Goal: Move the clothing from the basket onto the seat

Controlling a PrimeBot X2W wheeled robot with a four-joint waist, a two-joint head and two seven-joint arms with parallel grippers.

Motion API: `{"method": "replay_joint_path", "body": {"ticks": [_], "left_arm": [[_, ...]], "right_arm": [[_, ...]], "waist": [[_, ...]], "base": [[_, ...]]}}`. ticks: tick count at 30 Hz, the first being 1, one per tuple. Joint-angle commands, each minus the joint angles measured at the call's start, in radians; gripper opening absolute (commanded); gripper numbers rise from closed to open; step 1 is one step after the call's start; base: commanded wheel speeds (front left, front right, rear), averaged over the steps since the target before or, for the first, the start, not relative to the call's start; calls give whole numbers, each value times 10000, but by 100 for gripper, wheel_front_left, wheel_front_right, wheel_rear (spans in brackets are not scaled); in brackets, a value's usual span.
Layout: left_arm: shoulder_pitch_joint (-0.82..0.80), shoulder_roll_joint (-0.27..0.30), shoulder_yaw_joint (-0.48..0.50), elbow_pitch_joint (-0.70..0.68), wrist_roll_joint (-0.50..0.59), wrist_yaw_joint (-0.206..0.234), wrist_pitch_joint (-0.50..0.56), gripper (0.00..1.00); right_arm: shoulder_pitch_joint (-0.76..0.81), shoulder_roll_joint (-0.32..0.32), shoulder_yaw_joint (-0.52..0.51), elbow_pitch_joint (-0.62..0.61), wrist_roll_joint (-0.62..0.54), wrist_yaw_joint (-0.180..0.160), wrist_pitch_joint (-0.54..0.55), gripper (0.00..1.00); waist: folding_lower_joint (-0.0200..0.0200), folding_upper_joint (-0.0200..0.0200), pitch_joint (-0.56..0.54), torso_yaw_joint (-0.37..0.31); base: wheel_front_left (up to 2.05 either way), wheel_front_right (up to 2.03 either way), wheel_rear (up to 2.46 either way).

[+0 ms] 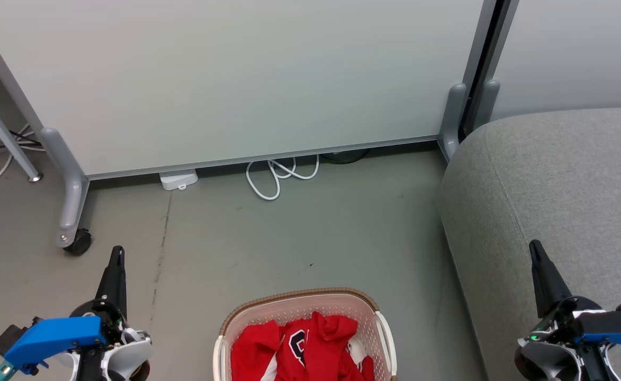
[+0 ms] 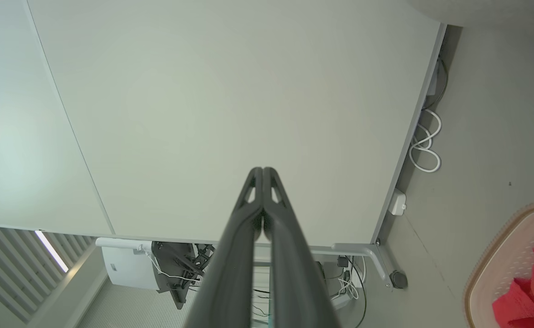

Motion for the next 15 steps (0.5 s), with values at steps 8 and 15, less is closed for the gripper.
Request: {"method": "replay_joint_path", "body": {"ticks": [8, 15], "left_arm": [[271, -36, -95, 183, 76, 3, -152, 100], [244, -30, -264, -72, 544, 1, -506, 100]], "right_arm": [[231, 41, 59, 226, -106, -14, -143, 100], [233, 33, 158, 78, -777, -12, -498, 100]], "waist": [[0, -1, 6, 5], [0, -1, 16, 20]], "base": [[0, 0, 0], [0, 0, 0]]}}
